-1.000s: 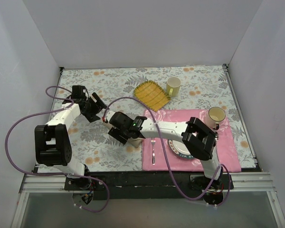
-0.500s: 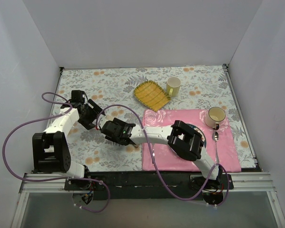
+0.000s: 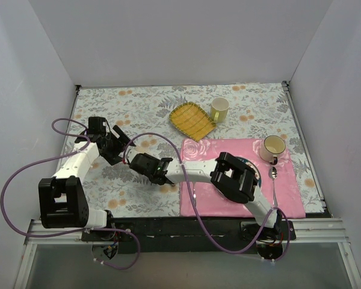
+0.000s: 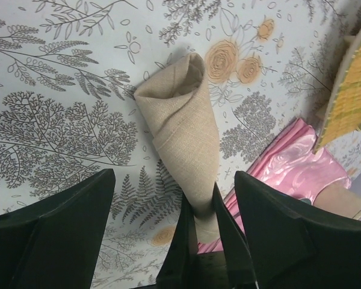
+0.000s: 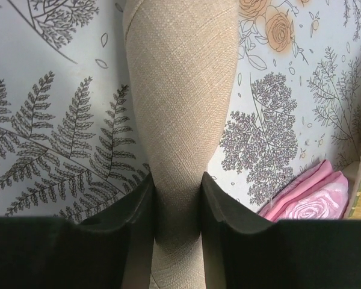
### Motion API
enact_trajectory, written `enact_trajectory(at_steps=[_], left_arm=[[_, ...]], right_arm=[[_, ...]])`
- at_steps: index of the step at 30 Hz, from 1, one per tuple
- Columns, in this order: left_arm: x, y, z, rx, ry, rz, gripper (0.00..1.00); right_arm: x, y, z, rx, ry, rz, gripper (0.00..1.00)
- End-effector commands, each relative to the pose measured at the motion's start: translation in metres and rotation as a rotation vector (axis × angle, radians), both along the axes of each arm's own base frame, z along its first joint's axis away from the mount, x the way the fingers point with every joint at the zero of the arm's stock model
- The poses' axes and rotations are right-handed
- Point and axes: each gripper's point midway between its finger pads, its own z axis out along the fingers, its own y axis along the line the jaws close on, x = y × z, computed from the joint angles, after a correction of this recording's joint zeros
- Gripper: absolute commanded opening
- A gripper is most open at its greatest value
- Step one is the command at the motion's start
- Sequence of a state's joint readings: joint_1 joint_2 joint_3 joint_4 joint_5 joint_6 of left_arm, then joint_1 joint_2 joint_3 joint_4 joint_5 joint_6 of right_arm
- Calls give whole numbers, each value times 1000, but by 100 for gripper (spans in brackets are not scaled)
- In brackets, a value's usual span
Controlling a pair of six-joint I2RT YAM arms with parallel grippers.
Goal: Fold the napkin, place the utensils inside, and roll it up
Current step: Roll the napkin with the utensil
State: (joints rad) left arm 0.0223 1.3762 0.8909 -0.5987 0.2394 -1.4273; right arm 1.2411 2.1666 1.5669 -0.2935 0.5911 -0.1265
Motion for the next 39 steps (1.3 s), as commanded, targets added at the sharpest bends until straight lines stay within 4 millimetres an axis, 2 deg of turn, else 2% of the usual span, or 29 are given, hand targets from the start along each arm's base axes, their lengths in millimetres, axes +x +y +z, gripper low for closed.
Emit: enact_trajectory(at_steps=[1, 5, 9, 14, 15, 16, 18, 19, 23, 24, 25, 29, 39], left_arm=[[0, -5, 14, -16, -66, -50, 80], [-1, -12, 18, -51, -74, -78, 80], [-1, -19, 27, -83, -90, -110, 80], [-3, -24, 39, -107, -122, -132, 80], [-5, -27, 41, -126, -125, -141, 80], [-6, -29, 41, -137, -126, -145, 80], [-7, -34, 44, -166, -132, -160, 80], [-7, -35, 44, -174, -133, -161, 80], [-5, -42, 47, -214, -152, -182, 80], [-4, -43, 46, -226, -150, -184, 80], [-5, -47, 47, -246, -151, -194, 80], [-5, -55, 48, -307, -162, -211, 80], [-15, -66, 22, -376, -102, -227, 79]], right_arm=[[8, -3, -11, 32, 48, -38, 33], [0, 7, -14, 81, 168, -13, 23], [-14, 19, -3, 210, 345, -3, 13], [-32, 34, 15, 413, 649, -9, 11], [-29, 33, 15, 446, 694, -24, 10], [-38, 38, 19, 496, 773, 6, 10], [-37, 37, 21, 559, 865, -39, 10], [-44, 38, 24, 589, 929, -22, 10], [-42, 33, 18, 695, 1047, -59, 10], [-36, 30, 21, 742, 1078, -90, 9], [-40, 27, 21, 764, 1128, -88, 9], [-37, 22, 19, 858, 1203, -104, 9], [-32, 21, 27, 1011, 1319, -128, 11]])
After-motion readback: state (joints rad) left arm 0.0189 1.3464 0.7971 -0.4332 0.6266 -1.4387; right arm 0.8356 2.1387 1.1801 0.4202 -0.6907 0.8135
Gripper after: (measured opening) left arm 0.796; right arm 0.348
